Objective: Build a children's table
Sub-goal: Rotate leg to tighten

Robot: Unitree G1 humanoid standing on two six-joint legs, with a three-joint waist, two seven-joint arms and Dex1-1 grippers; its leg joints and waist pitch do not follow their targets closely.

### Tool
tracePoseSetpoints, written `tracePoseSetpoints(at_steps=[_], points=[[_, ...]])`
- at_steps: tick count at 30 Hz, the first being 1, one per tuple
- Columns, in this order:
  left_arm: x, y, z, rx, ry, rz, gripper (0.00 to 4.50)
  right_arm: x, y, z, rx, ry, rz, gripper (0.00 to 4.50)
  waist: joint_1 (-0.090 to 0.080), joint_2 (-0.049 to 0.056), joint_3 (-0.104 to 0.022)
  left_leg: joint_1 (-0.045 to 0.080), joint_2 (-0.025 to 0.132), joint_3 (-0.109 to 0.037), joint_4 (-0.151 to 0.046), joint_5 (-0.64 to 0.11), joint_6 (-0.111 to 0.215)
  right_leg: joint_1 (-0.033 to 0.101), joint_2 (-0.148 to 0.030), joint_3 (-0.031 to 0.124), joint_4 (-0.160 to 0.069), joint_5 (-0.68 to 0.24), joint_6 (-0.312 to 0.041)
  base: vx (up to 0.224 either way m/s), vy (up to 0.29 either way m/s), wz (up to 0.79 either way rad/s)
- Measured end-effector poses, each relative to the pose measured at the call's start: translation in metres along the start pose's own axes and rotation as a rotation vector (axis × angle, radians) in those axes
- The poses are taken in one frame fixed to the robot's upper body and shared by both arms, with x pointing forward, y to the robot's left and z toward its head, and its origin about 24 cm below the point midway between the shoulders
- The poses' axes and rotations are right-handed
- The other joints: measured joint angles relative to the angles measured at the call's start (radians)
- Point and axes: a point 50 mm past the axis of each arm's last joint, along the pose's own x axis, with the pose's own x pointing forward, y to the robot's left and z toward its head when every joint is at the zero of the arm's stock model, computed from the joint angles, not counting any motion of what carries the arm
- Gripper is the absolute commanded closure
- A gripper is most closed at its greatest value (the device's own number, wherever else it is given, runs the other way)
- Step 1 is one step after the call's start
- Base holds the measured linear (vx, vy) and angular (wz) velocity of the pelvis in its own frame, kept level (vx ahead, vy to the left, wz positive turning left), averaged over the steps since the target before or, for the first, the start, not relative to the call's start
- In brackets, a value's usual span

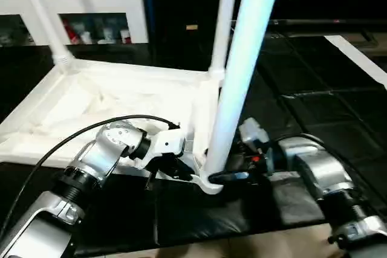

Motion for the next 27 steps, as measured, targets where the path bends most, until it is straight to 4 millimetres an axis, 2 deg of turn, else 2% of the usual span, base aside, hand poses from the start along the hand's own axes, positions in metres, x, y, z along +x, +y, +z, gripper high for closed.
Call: tracePoseSetpoints(at_steps=[2, 3, 9, 17, 21, 25, 27], points=[[0.0, 0.0, 0.0, 0.0, -0.001, -0.005, 4.5, 0.0, 0.0, 0.0, 0.01, 0.002, -0.001, 1.79, -0.001, 0.0, 0.0, 0.0, 0.0, 0.0, 0.0, 0.0, 0.0, 0.0, 0.0, 0.001, 0.0, 0.0, 0.0, 0.0, 0.0, 0.0], [0.0, 0.0, 0.0, 0.001, -0.001, -0.006, 4.5, 0.0, -0.001, 0.0, 0.013, 0.003, 0.002, 2.05, -0.001, 0.0, 0.0, 0.0, 0.0, 0.0, 0.0, 0.0, 0.0, 0.0, 0.0, 0.001, 0.0, 0.0, 0.0, 0.0, 0.0, 0.0], [0.0, 0.003, 0.001, 0.004, -0.002, -0.006, 4.5, -0.001, -0.004, 0.002, 0.014, 0.023, 0.012, 2.34, 0.002, -0.001, -0.001, 0.0, -0.001, 0.001, 0.0, 0.0, 0.0, 0.0, 0.001, 0.004, 0.001, 0.0, 0.0, 0.0, 0.0, 0.0], [0.004, 0.006, -0.001, -0.055, -0.024, 0.014, 4.5, -0.002, -0.004, 0.001, 0.031, 0.016, -0.003, 2.38, 0.006, -0.003, -0.003, 0.0, -0.001, 0.004, 0.0, 0.005, 0.0, 0.001, 0.001, 0.013, 0.007, -0.005, 0.009, 0.0, 0.0, 0.0], [0.004, 0.011, -0.002, -0.126, -0.036, 0.079, 4.5, 0.0, -0.007, -0.002, 0.062, -0.02, -0.115, 2.38, 0.004, -0.003, -0.003, 0.001, 0.0, 0.004, -0.001, 0.009, -0.005, 0.001, 0.001, 0.014, 0.009, -0.006, 0.009, 0.0, 0.0, 0.0], [0.002, 0.024, -0.005, -0.224, -0.037, 0.239, 4.5, 0.01, -0.02, -0.001, 0.109, -0.097, -0.36, 2.43, -0.022, -0.003, -0.003, 0.001, -0.001, 0.004, 0.0, 0.014, -0.008, 0.002, 0.001, 0.012, 0.007, -0.005, 0.01, 0.0, 0.0, 0.0], [0.006, 0.031, -0.003, -0.288, -0.051, 0.326, 4.5, 0.016, -0.028, 0.0, 0.13, -0.124, -0.507, 2.43, -0.044, -0.002, -0.004, 0.0, -0.001, 0.003, 0.001, 0.014, -0.008, 0.004, 0.002, 0.006, -0.003, -0.005, 0.01, 0.0, 0.0, 0.0]])
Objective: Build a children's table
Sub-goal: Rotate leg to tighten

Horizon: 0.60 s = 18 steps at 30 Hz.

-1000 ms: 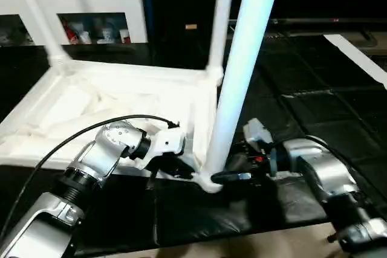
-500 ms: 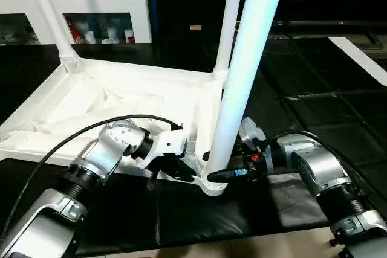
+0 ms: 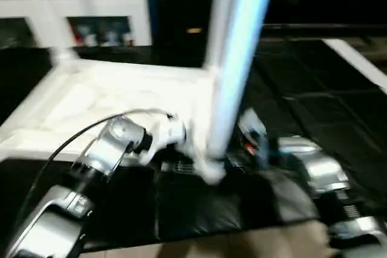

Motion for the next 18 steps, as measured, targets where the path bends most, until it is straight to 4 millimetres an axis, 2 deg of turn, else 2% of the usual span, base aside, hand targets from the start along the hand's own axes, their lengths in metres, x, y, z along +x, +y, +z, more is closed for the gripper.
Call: tracePoseSetpoints(at_steps=[3, 6, 10, 13, 15, 18], points=[[0.008, 0.004, 0.002, -0.077, -0.022, 0.087, 4.5, 0.014, -0.004, 0.003, 0.019, -0.018, -0.154, 2.45, -0.026, 0.003, -0.001, 0.0, 0.001, -0.004, -0.001, 0.0, 0.0, 0.008, 0.0, -0.012, -0.019, 0.0, 0.0, 0.0, 0.0, 0.0], [0.017, 0.008, 0.005, -0.158, -0.054, 0.187, 4.5, 0.028, -0.009, 0.007, 0.041, -0.03, -0.311, 2.47, -0.039, 0.003, -0.002, -0.001, 0.002, -0.007, 0.0, 0.001, 0.003, 0.014, -0.003, -0.022, -0.029, 0.0, 0.0, 0.0, 0.0, 0.0], [0.024, 0.013, 0.01, -0.218, -0.079, 0.286, 4.5, 0.043, -0.013, 0.014, 0.059, -0.039, -0.465, 2.48, -0.054, 0.004, -0.001, -0.004, 0.002, -0.008, -0.002, 0.0, 0.005, 0.015, -0.003, -0.024, -0.037, 0.0, 0.0, 0.0, 0.0, 0.0], [0.026, 0.013, 0.012, -0.229, -0.093, 0.301, 4.5, 0.045, -0.015, 0.017, 0.06, -0.047, -0.488, 2.48, -0.056, 0.002, -0.002, -0.005, 0.003, -0.008, -0.003, -0.002, 0.009, 0.014, -0.004, -0.021, -0.037, 0.009, -0.002, 0.0, 0.0, 0.0], [0.026, 0.013, 0.013, -0.231, -0.101, 0.302, 4.5, 0.045, -0.015, 0.017, 0.055, -0.056, -0.488, 1.94, -0.054, 0.002, -0.002, -0.005, 0.002, -0.007, -0.003, -0.004, 0.011, 0.013, -0.004, -0.019, -0.034, 0.018, -0.002, 0.0, 0.0, 0.0], [0.021, 0.014, 0.013, -0.218, -0.102, 0.294, 4.5, 0.046, -0.013, 0.019, 0.055, -0.079, -0.455, 1.71, -0.051, 0.002, -0.002, -0.005, 0.002, -0.008, -0.007, -0.004, 0.011, 0.008, -0.004, -0.018, -0.026, 0.025, -0.003, 0.0, 0.0, 0.0]])
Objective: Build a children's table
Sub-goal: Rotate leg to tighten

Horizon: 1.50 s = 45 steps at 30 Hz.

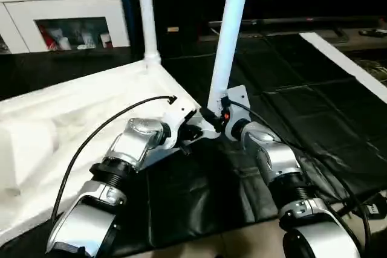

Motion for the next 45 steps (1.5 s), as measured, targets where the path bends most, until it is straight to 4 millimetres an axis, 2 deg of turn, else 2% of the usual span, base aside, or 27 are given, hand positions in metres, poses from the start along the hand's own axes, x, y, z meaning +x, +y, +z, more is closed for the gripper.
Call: tracePoseSetpoints(at_steps=[3, 6, 7, 9, 14, 15, 18, 22, 25, 29, 33, 42, 43, 45], points=[[-0.003, 0.001, 0.0, 0.019, 0.0, -0.02, 4.5, -0.002, 0.0, -0.001, -0.028, -0.013, 0.033, 1.37, 0.005, 0.001, 0.001, 0.0, 0.0, -0.001, -0.003, 0.003, 0.002, -0.003, 0.002, -0.002, 0.005, -0.003, -0.004, 0.0, 0.0, 0.0], [-0.005, 0.001, -0.001, 0.042, 0.001, -0.039, 4.5, -0.005, -0.001, -0.002, -0.073, -0.016, 0.084, 1.23, 0.007, 0.002, 0.001, 0.0, 0.001, 0.0, -0.005, 0.003, 0.0, -0.004, 0.003, -0.002, 0.005, -0.003, -0.005, 0.0, 0.0, 0.0], [-0.006, 0.002, -0.001, 0.047, 0.002, -0.045, 4.5, -0.006, -0.001, -0.002, -0.078, -0.017, 0.096, 0.99, 0.007, 0.002, 0.001, 0.0, 0.001, 0.0, -0.005, 0.003, 0.0, -0.004, 0.003, -0.002, 0.005, -0.003, -0.005, 0.0, 0.0, 0.0], [-0.008, 0.001, -0.002, 0.064, 0.005, -0.075, 4.5, -0.011, -0.003, -0.006, -0.088, -0.011, 0.145, 0.85, 0.013, 0.003, 0.002, -0.001, 0.002, 0.0, -0.005, 0.003, 0.0, -0.004, 0.002, -0.001, 0.005, -0.003, -0.005, 0.0, 0.0, 0.0], [-0.02, 0.0, -0.009, 0.149, 0.022, -0.208, 4.5, -0.04, -0.016, -0.014, -0.198, 0.066, 0.386, 0.39, 0.036, 0.006, 0.003, -0.001, 0.001, 0.0, -0.005, 0.003, 0.001, -0.004, 0.001, 0.0, 0.005, -0.003, -0.005, 0.0, 0.0, 0.0], [-0.021, -0.001, -0.01, 0.163, 0.028, -0.23, 4.5, -0.045, -0.017, -0.015, -0.202, 0.073, 0.424, 0.39, 0.04, 0.006, 0.003, -0.001, 0.001, 0.0, -0.005, 0.004, 0.001, -0.004, 0.001, 0.0, 0.005, -0.003, -0.005, 0.0, 0.0, 0.0], [-0.027, -0.001, -0.013, 0.205, 0.043, -0.295, 4.5, -0.056, -0.022, -0.014, -0.234, 0.111, 0.524, 0.03, 0.05, 0.006, 0.003, -0.001, 0.001, 0.0, -0.004, 0.004, 0.001, -0.004, 0.001, 0.001, 0.005, -0.003, -0.005, 0.0, 0.0, 0.0], [-0.034, -0.003, -0.016, 0.249, 0.06, -0.389, 4.5, -0.066, -0.02, -0.012, -0.248, 0.139, 0.658, 0.03, 0.06, 0.006, 0.003, -0.001, 0.001, 0.0, -0.004, 0.004, 0.001, -0.004, 0.001, 0.001, 0.005, -0.003, -0.005, 0.0, 0.0, 0.0], [-0.041, -0.006, -0.02, 0.286, 0.075, -0.471, 4.5, -0.075, -0.02, -0.013, -0.241, 0.171, 0.759, 0.03, 0.074, 0.006, 0.003, -0.001, 0.002, 0.001, -0.004, 0.004, 0.001, -0.004, 0.001, 0.001, 0.005, -0.004, -0.004, 0.0, 0.0, 0.0], [-0.048, -0.009, -0.022, 0.341, 0.109, -0.555, 4.5, -0.078, -0.019, -0.013, -0.237, 0.177, 0.826, 0.03, 0.087, 0.005, 0.003, -0.002, 0.002, 0.001, -0.004, 0.004, 0.001, -0.004, 0.001, 0.001, 0.005, -0.004, -0.004, 0.0, 0.0, 0.0], [-0.051, -0.012, -0.023, 0.385, 0.133, -0.6, 4.5, -0.079, -0.017, -0.013, -0.224, 0.176, 0.868, 0.03, 0.092, 0.005, 0.003, -0.002, 0.002, 0.003, -0.003, 0.004, 0.0, -0.004, 0.001, 0.004, 0.006, -0.004, -0.004, 0.0, 0.0, 0.0], [-0.051, -0.014, -0.022, 0.42, 0.141, -0.623, 4.5, -0.078, -0.007, -0.017, -0.187, 0.183, 0.963, 0.74, 0.097, 0.005, 0.003, -0.002, 0.002, 0.004, -0.004, 0.004, 0.0, -0.004, 0.001, 0.006, 0.006, -0.005, -0.002, 0.0, 0.0, 0.0], [-0.051, -0.014, -0.022, 0.422, 0.14, -0.624, 4.5, -0.078, -0.006, -0.017, -0.183, 0.182, 0.97, 0.94, 0.098, 0.005, 0.003, -0.002, 0.002, 0.004, -0.004, 0.004, 0.0, -0.004, 0.001, 0.006, 0.006, -0.005, -0.002, 0.0, 0.0, 0.0], [-0.052, -0.015, -0.022, 0.433, 0.143, -0.63, 4.5, -0.078, -0.005, -0.017, -0.172, 0.188, 0.983, 1.01, 0.101, 0.005, 0.003, -0.002, 0.002, 0.004, -0.004, 0.004, 0.0, -0.004, 0.001, 0.006, 0.006, -0.005, -0.002, 0.0, 0.0, 0.0]])
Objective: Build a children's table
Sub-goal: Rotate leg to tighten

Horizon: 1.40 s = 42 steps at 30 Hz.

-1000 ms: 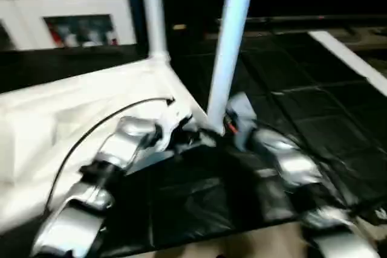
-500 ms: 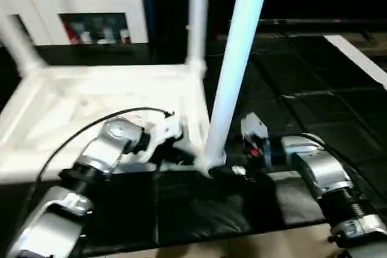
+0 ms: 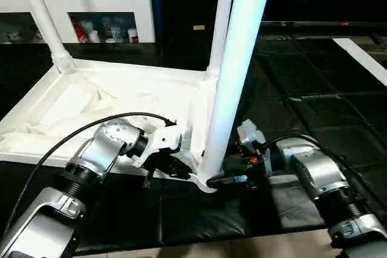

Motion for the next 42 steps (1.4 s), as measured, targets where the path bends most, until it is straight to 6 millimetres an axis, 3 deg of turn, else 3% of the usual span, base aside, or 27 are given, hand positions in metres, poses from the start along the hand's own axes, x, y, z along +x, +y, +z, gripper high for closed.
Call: tracePoseSetpoints(at_steps=[12, 23, 28, 31, 36, 42], points=[[0.003, -0.003, 0.0, 0.012, 0.005, -0.033, 4.5, 0.0, -0.001, 0.003, 0.018, 0.014, 0.027, 2.18, 0.003, -0.003, -0.002, 0.001, -0.002, 0.005, 0.001, 0.0, 0.0, 0.0, 0.001, 0.015, 0.006, -0.004, 0.006, 0.0, 0.0, 0.0], [0.005, -0.002, 0.001, -0.003, 0.0, -0.026, 4.5, -0.001, 0.0, 0.003, 0.028, 0.015, 0.02, 2.39, 0.004, -0.005, -0.003, 0.002, -0.002, 0.006, 0.003, 0.0, -0.002, 0.0, 0.001, 0.02, 0.017, -0.013, 0.013, 0.0, 0.0, 0.0], [0.011, 0.0, 0.001, -0.053, -0.02, 0.001, 4.5, 0.0, 0.006, -0.004, 0.058, -0.032, -0.064, 2.39, 0.004, -0.008, -0.005, 0.004, -0.002, 0.01, 0.003, 0.0, -0.002, 0.001, 0.0, 0.026, 0.019, -0.013, 0.013, 0.0, 0.0, 0.0], [0.01, 0.006, -0.001, -0.111, -0.027, 0.105, 4.5, 0.004, 0.001, -0.007, 0.089, -0.083, -0.229, 2.4, -0.007, -0.011, -0.007, 0.007, -0.003, 0.01, 0.003, 0.002, -0.005, 0.004, 0.001, 0.027, 0.018, -0.015, 0.015, 0.0, 0.0, 0.0], [0.015, 0.018, -0.002, -0.242, -0.065, 0.294, 4.5, 0.013, -0.014, -0.006, 0.154, -0.165, -0.52, 2.42, -0.053, -0.01, -0.009, 0.008, -0.003, 0.008, 0.005, 0.003, -0.006, 0.006, 0.0, 0.023, 0.011, -0.015, 0.016, -0.011, 0.0, -0.01], [0.025, 0.035, 0.001, -0.398, -0.115, 0.505, 4.5, 0.029, -0.042, 0.007, 0.227, -0.2, -0.785, 2.43, -0.086, -0.009, -0.009, 0.006, -0.003, 0.001, 0.005, 0.003, -0.006, 0.007, 0.001, 0.015, -0.001, -0.015, 0.015, 0.0, 0.0, 0.0]])
